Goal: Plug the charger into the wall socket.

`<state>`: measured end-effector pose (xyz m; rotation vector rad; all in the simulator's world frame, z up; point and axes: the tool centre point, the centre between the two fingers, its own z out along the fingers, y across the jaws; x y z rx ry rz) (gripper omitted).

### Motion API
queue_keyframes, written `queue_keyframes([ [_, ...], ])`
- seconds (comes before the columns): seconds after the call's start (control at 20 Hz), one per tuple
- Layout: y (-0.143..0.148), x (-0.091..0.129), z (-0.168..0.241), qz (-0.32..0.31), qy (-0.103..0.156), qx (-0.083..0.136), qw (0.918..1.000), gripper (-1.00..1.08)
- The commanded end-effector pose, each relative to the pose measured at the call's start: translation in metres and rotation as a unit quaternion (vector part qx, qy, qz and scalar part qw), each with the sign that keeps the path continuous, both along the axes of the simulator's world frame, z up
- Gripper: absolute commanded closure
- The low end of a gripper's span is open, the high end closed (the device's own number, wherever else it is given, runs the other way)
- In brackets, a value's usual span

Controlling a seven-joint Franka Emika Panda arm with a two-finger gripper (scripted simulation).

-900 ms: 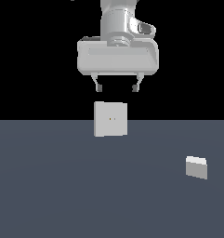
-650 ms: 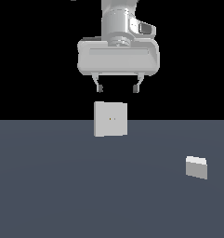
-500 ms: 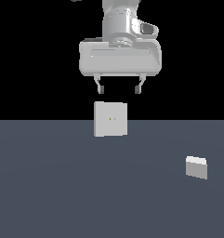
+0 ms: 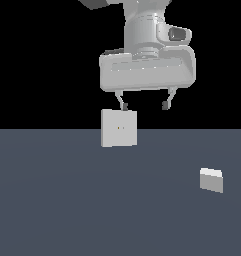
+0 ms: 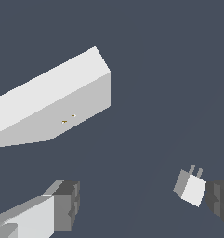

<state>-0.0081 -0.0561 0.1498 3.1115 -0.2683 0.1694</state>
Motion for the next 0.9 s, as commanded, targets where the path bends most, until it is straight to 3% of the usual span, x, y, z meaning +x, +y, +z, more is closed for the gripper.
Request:
queue_keyframes([
  [0.0, -0.014, -0.007, -0.01, -0.027, -0.009, -0.003, 0.9996, -0.92],
  [0.45, -0.064, -0.039, -0.051, -0.135, -0.045, -0.017, 0.9896, -0.92],
  [0.85, -0.092, -0.062, -0.076, -0.199, -0.065, -0.026, 0.9774, -0.92],
])
